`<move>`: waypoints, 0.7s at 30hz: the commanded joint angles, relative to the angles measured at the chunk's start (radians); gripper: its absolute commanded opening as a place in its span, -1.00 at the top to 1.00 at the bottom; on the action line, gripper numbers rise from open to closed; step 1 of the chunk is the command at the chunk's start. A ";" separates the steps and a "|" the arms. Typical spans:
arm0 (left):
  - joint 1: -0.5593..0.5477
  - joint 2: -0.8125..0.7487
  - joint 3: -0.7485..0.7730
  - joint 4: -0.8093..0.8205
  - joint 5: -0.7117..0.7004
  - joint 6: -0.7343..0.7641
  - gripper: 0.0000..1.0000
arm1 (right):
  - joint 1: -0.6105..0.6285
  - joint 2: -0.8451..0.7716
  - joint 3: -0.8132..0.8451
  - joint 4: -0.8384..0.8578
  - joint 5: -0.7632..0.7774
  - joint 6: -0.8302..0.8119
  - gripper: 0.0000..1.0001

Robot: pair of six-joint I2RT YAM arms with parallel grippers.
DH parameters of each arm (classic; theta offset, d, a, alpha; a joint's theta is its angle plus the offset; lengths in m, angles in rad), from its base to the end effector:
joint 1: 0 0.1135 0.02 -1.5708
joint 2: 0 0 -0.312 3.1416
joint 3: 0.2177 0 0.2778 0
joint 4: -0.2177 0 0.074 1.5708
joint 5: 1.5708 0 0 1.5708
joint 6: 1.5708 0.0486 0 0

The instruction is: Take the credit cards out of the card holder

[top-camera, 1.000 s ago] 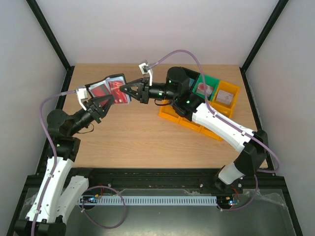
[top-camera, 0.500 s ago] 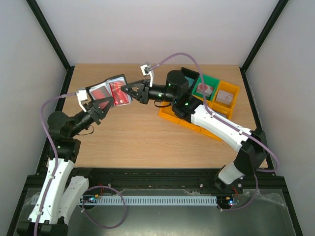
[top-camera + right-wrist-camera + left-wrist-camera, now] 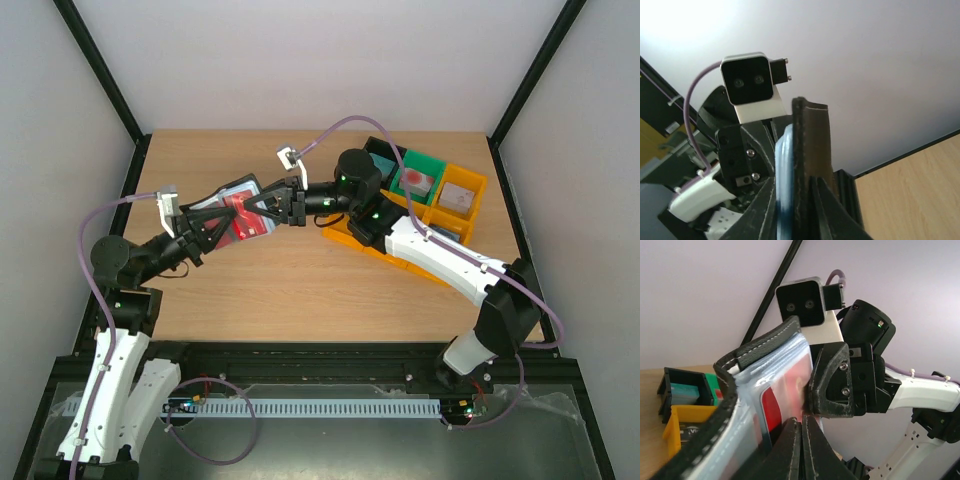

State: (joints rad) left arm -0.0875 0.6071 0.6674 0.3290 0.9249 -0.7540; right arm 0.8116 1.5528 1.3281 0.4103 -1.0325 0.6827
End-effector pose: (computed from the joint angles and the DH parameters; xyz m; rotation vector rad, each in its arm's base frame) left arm 0.1225 -0.0497 0.4069 0.4379 1.3861 -1.2414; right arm 0.2378 0.3112 0.4418 -1.1141 1.4226 1.8425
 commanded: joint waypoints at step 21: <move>0.011 -0.025 -0.013 -0.111 0.024 0.074 0.47 | 0.002 -0.035 0.028 0.312 0.033 0.213 0.97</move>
State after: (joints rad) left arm -0.0864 0.5804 0.6659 0.2180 0.9333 -0.6579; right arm 0.8005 1.5532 1.3262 0.5522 -0.9432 0.8295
